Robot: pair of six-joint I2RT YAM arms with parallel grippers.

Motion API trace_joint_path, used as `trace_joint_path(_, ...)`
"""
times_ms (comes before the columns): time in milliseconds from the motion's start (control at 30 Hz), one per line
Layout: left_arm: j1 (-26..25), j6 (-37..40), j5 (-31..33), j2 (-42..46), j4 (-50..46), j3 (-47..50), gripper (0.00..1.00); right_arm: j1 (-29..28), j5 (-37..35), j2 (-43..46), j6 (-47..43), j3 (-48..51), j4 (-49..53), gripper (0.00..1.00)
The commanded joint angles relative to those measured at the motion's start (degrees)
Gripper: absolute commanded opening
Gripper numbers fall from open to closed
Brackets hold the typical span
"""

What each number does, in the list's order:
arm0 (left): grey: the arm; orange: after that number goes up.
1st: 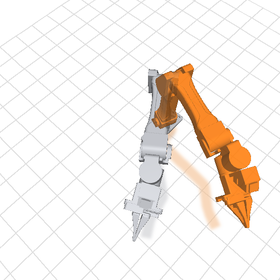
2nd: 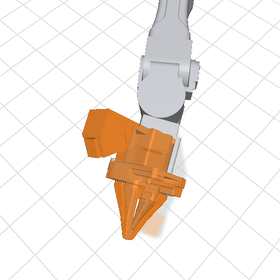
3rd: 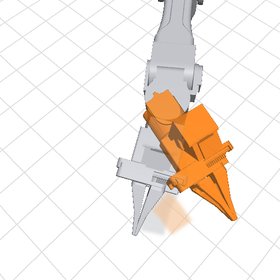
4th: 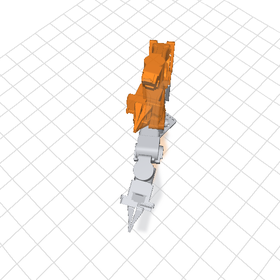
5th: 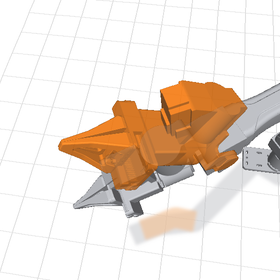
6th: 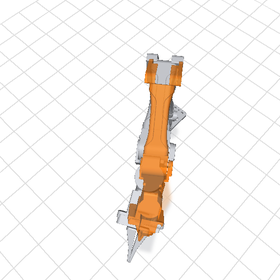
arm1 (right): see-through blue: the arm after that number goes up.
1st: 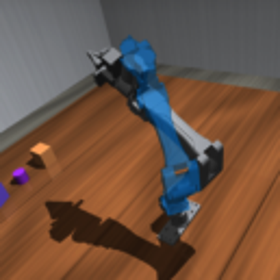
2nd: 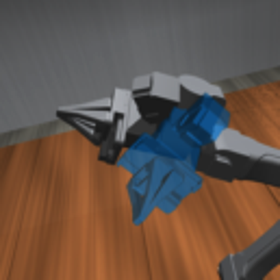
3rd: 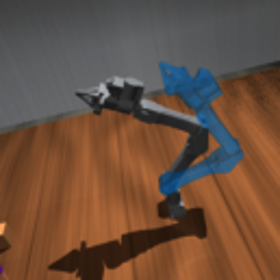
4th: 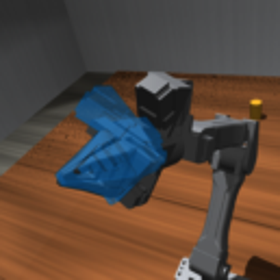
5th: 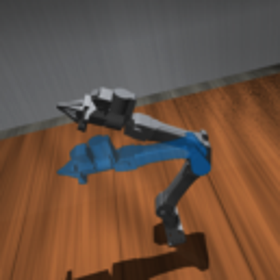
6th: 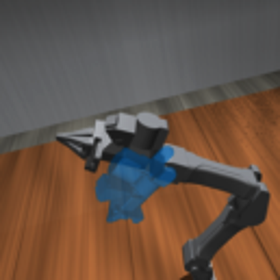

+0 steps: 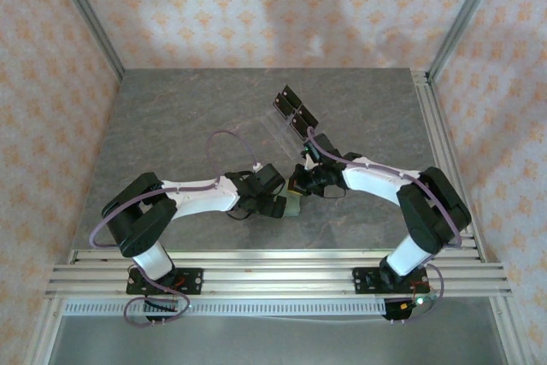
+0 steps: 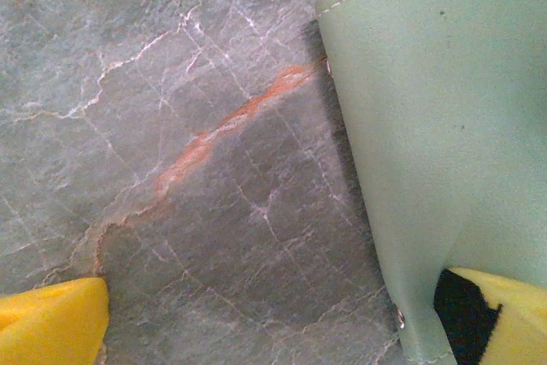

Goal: Put the credit cards into the card holder

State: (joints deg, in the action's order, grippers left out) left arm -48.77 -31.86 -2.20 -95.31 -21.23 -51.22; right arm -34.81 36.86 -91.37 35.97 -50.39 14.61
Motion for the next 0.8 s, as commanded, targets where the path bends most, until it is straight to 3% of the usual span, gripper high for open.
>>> trace_joint_path(0, -1.46, -0.84, -3.08, -2.87, 1.63, 0.86, 1.0, -0.16, -0.91, 0.61, -0.27, -0.69, 0.73, 0.0)
trace_joint_path(767, -1.53, -0.78, -3.08, -2.65, 1.45, 1.01, 1.0, -1.2, -2.05, -3.95, -0.41, 2.31, -1.77, 0.0)
